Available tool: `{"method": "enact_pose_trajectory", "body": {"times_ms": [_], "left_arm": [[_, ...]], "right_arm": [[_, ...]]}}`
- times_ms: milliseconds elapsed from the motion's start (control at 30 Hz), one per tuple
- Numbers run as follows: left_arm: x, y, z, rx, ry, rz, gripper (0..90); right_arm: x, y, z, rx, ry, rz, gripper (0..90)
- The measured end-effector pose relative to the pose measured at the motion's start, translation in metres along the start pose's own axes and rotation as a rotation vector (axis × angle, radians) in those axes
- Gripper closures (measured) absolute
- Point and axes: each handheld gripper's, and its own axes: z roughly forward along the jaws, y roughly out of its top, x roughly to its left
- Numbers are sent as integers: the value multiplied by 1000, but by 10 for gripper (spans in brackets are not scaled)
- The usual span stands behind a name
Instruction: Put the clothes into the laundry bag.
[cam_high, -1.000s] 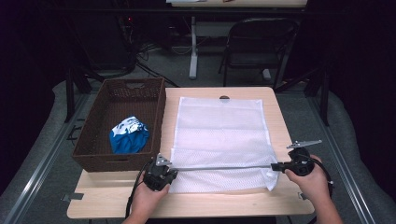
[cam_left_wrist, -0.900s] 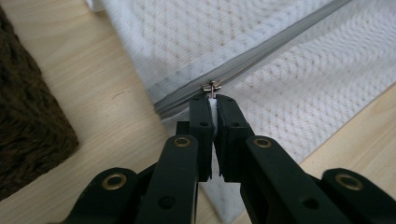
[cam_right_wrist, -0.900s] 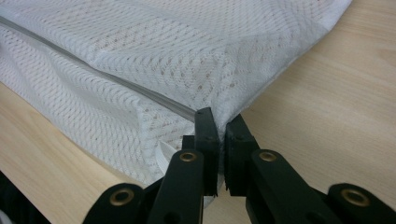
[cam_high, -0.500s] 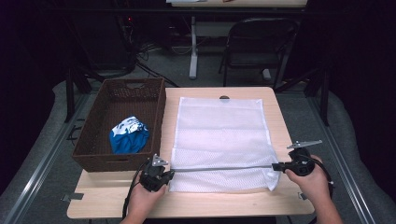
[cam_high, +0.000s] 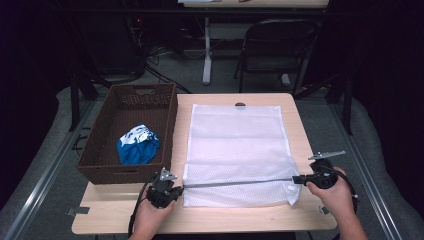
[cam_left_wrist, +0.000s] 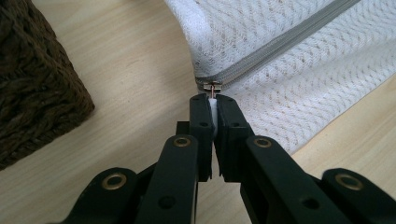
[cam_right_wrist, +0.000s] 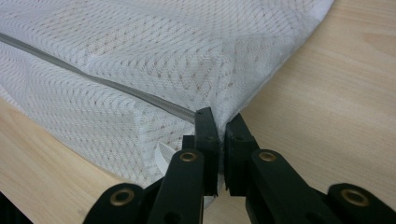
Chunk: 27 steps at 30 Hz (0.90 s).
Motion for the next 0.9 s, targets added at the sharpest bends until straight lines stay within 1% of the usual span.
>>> {"method": "enact_pose_trajectory", "body": {"times_ms": [33,67,100,167,233,300,400,433,467,567,600,700,733,767,833,900], "left_arm": [[0,-1,1,0,-5,0,868],[1,-2,2,-4,-10,-15,867],[2,-3,3,-8,-18,-31,867],[2,-5,4,-9,-24,-44,866],[1,-4,5,1,-30,-38,865],[1,-5,6,18,-46,-37,864],[0,-6,6,17,-53,-50,860],[1,-6,4,21,-56,-42,860],[0,-6,4,21,-57,-49,859],[-3,-7,0,20,-60,-45,859],[-2,-7,-1,23,-58,-37,859],[-3,-8,-2,23,-61,-43,853],[-3,-8,-2,23,-61,-43,851],[-3,-8,-2,34,-66,-42,849],[-3,-8,0,31,-57,-39,842],[-4,-8,1,23,-55,-39,836]], "right_arm": [[-1,0,1,4,4,-4,861],[-1,-1,2,14,5,1,860],[-2,-2,3,17,18,9,860],[-3,-3,7,28,19,17,859],[-2,-4,10,42,13,11,859],[-2,-5,13,60,-1,9,858],[-5,-7,16,70,3,21,855],[-6,-8,17,73,6,24,854],[-6,-9,18,80,10,28,854],[-7,-10,19,80,14,31,854],[-7,-10,20,81,16,33,854],[-6,-11,23,97,17,31,853],[-7,-12,25,101,18,30,852],[-7,-12,25,103,19,31,852],[-8,-12,25,111,15,34,848],[-7,-13,25,119,17,50,840]]}}
